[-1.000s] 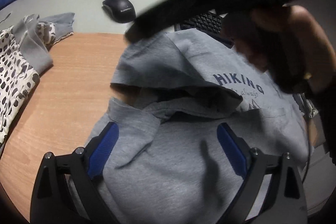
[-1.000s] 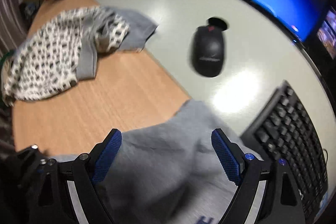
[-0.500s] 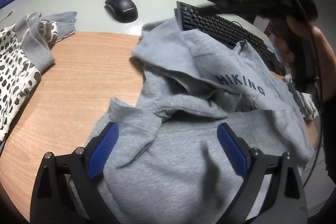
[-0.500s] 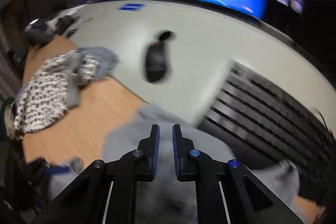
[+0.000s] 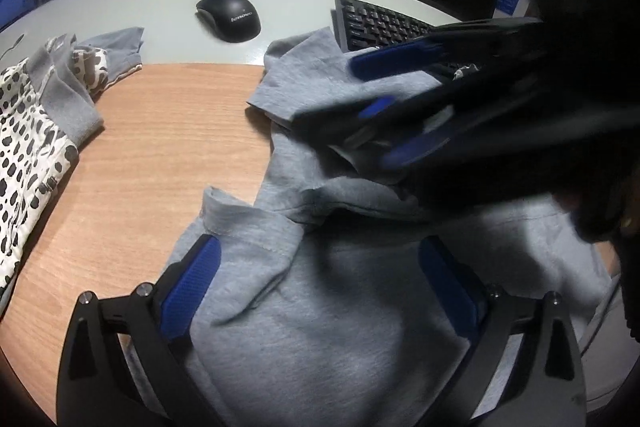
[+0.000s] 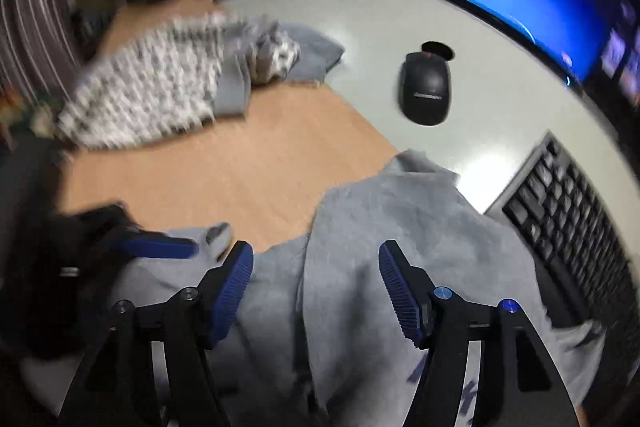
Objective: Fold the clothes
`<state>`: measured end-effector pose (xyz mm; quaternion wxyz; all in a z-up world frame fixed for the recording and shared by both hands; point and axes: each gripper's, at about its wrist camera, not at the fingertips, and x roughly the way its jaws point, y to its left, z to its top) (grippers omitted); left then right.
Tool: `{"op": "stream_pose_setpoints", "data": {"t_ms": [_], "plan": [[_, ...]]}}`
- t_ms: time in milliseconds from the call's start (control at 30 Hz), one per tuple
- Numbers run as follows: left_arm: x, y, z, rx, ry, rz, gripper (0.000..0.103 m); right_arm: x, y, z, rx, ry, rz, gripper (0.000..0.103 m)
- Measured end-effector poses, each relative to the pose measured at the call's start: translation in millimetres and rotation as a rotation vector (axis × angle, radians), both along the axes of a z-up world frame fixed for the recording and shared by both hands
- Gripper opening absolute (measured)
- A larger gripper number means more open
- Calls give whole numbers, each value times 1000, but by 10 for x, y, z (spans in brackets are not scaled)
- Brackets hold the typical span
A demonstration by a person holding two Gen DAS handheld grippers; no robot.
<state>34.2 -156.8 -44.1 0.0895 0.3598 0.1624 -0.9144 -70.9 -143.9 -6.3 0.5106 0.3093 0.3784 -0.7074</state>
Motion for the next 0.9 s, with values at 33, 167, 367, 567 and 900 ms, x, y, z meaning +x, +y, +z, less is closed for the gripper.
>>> {"op": "stream_pose_setpoints", "data": {"t_ms": [33,167,367,567,900], "plan": [[3,-6,-1,3,0,0,100,31,-74,-84,38,47,-8,65],[9,-39,-6,19,4,6,100,-78,-70,-241,81,6,-38,25],[2,-34,-8,17,0,6,100,-527,283,195,-160,-195,-185,15],[27,-48,-8,31,7,1,101,-1118,1095,99,-337,-519,-485,15],[304,-157,228,113,134,-99,101,-649,1909,-16,-309,-353,-476,50]]}}
